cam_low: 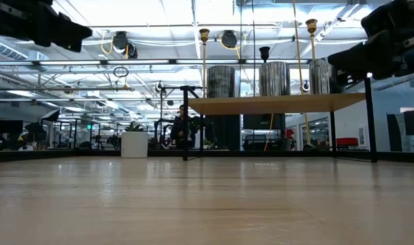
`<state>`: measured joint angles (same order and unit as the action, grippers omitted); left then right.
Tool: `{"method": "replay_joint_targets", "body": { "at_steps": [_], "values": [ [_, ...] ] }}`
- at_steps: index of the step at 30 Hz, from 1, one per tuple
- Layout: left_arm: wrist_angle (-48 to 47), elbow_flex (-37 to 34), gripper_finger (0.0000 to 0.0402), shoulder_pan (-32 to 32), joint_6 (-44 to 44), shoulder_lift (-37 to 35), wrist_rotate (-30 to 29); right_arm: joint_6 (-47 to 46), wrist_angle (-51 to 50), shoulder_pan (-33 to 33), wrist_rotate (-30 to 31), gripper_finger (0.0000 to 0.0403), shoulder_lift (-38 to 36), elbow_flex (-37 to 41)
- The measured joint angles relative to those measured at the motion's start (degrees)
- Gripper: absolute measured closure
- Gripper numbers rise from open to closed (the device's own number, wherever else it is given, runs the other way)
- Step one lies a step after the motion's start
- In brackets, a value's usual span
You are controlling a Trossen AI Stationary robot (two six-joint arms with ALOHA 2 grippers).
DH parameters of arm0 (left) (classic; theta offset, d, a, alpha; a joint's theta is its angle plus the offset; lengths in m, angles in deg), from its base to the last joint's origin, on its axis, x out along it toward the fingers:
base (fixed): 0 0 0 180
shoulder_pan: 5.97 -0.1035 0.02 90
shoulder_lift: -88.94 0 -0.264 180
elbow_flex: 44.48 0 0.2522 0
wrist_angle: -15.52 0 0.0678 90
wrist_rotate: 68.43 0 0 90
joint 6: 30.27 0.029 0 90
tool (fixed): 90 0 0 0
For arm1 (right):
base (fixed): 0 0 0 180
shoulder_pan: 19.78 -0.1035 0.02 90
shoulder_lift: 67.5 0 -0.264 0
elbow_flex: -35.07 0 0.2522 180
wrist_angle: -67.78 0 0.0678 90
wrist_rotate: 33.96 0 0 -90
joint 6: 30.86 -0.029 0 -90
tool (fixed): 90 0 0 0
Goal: Pick & Place candle stick holders
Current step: Return to Home Position
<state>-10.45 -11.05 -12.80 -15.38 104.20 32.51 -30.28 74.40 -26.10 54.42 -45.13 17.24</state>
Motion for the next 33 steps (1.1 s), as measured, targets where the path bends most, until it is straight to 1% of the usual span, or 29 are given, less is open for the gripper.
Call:
{"method": "replay_joint_targets", "body": {
  "at_steps": [4,7,11,16,18,24,27,33],
  "values": [
    [10.74,-5.64,0.0378,-0.81,1.17,0.02,0.06,0.04,0.36,0.65,0.0,0.0403,0.02,0.05],
    [16.05,-8.76,0.0378,-2.08,1.98,0.02,0.11,0.06,0.33,0.78,0.02,0.0403,0.02,0.06],
    [16.73,-11.27,0.0378,-4.08,0.19,0.02,0.49,0.06,0.32,0.78,0.02,0.0403,0.02,0.06],
    [17.04,-13.49,0.0378,-5.95,-2.82,0.02,4.08,0.09,0.32,0.78,0.05,0.0403,0.02,0.11],
    [17.58,-14.34,0.0378,-6.4,-3.27,0.02,4.19,0.37,0.32,0.78,0.15,0.0402,0.02,0.11],
    [24.48,-18.98,0.0378,-7.04,-4.08,0.02,4.23,1.09,0.32,0.78,0.24,0.0393,0.02,0.11],
    [24.18,-18.9,0.0378,-7.04,-5.0,0.23,4.7,1.15,0.32,0.78,0.26,0.0391,0.04,0.13],
    [23.94,-18.83,0.0378,-7.04,-5.11,0.2,8.6,1.2,0.32,0.76,0.13,0.039,0.04,0.13]
  ]
}}
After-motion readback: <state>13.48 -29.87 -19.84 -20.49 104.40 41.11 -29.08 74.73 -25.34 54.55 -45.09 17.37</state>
